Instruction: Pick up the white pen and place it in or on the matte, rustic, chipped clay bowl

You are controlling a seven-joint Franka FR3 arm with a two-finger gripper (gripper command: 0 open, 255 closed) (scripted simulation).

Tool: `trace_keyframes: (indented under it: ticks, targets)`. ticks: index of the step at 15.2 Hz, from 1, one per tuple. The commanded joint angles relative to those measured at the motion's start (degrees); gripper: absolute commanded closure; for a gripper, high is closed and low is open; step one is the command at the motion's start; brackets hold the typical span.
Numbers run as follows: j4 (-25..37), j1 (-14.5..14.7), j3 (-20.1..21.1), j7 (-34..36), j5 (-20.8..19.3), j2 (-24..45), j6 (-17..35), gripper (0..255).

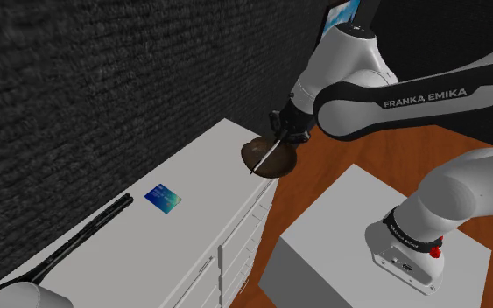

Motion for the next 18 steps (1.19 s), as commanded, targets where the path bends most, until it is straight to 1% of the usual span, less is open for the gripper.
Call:
trace_keyframes:
  ticks: [1, 5, 6, 11, 15, 18]
  targets:
    - [-0.09, 0.01, 0.11, 0.04, 0.05, 0.11, 0.22, 255]
    - [-0.09, 0.01, 0.11, 0.04, 0.04, 0.1, 0.21, 255]
    - [-0.09, 0.01, 0.11, 0.04, 0.04, 0.1, 0.21, 0]
    - [-0.09, 0.01, 0.11, 0.04, 0.04, 0.1, 0.21, 0]
    - [2.37, 1.94, -4.05, -0.12, -0.73, -7.11, -9.65, 0]
    - [2.37, 1.96, -4.07, -0.11, -0.74, -7.11, -9.64, 0]
